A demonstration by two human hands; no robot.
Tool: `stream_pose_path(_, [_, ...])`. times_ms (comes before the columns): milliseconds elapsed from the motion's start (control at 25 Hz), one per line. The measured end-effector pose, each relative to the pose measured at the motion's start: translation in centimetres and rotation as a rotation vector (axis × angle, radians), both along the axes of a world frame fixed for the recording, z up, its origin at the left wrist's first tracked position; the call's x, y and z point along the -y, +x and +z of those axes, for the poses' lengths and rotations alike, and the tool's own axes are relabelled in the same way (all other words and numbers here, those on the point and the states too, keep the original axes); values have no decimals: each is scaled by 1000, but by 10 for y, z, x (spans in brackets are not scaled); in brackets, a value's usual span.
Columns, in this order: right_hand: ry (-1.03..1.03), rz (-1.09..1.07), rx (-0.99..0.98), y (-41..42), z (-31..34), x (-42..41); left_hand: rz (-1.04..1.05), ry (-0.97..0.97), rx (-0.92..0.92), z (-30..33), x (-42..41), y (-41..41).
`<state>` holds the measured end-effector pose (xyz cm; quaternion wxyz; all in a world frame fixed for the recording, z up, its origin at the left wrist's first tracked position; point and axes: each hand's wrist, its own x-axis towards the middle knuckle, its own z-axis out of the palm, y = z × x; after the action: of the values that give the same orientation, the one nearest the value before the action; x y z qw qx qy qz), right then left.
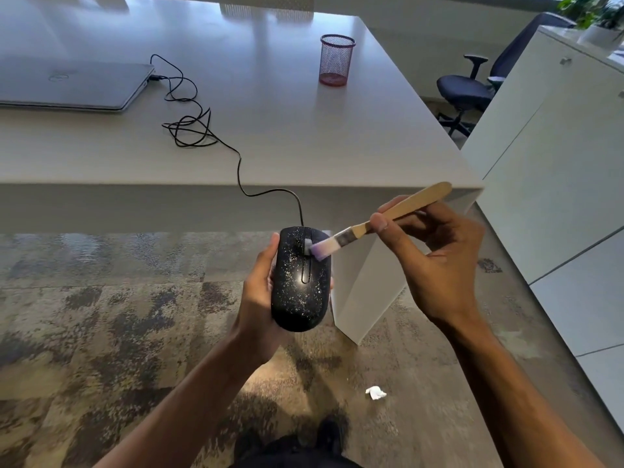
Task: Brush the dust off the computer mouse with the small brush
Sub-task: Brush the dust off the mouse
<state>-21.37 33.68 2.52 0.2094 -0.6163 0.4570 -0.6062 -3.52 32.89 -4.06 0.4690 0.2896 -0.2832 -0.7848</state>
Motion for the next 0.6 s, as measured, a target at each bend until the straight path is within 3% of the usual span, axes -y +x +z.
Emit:
stream_pose_path(280, [-22, -65, 29, -3, 1, 11, 2, -45, 74, -3, 0, 0])
stream_pose_path(480, [-42, -119, -122, -2, 3, 16, -7, -44, 60, -2, 2, -1])
stream_pose_path(600, [-52, -102, -67, -2, 5, 15, -7, -47, 48, -3, 3, -2])
